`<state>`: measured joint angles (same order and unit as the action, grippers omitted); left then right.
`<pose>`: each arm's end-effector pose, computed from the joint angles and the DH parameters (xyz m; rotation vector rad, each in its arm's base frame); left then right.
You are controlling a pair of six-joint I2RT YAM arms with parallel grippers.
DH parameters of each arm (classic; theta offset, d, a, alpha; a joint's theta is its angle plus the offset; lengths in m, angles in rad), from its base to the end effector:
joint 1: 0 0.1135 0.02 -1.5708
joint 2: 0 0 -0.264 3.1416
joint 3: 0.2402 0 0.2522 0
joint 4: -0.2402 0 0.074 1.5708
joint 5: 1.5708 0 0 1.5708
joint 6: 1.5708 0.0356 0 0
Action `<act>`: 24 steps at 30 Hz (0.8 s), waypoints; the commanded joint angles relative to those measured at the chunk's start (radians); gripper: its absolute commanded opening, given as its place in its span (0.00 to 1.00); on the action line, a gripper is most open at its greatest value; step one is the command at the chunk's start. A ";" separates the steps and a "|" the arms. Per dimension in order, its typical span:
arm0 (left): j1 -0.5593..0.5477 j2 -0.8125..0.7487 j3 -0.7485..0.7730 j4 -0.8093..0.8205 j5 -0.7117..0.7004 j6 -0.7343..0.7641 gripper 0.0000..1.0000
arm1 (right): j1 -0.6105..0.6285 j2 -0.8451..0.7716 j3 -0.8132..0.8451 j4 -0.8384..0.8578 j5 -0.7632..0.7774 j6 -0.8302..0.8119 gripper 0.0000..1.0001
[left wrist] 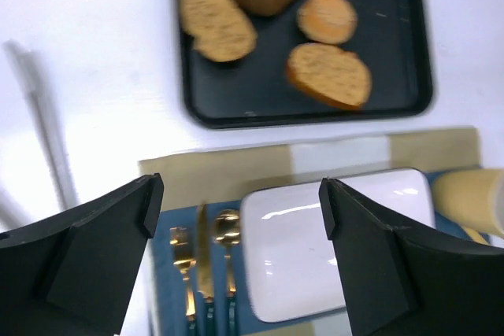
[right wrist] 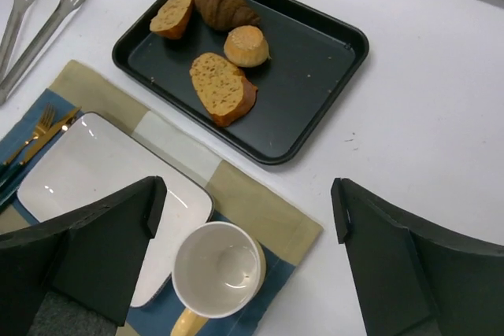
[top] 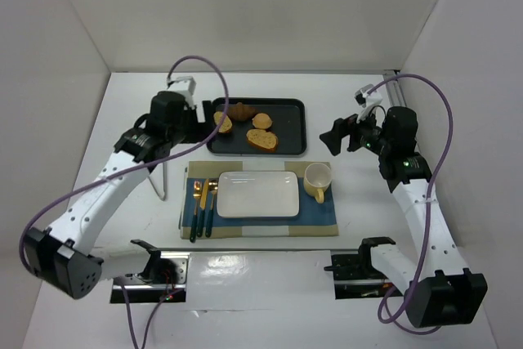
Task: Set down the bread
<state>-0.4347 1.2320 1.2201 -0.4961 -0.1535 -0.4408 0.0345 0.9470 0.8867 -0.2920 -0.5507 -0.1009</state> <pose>0.2502 -0.1102 0.3665 -0.1009 2.0916 -0.3755 0.2111 0.0259 0.3369 -0.4922 1.8328 0.4826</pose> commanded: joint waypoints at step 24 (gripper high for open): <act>0.474 0.170 -0.245 0.018 -0.202 -0.024 1.00 | -0.004 -0.050 -0.020 0.017 -0.129 -0.149 1.00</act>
<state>0.0120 1.4174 0.9489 -0.4850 -0.3222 -0.4721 0.0345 0.9085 0.8467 -0.2817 -0.6666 -0.2344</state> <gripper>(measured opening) 1.000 0.999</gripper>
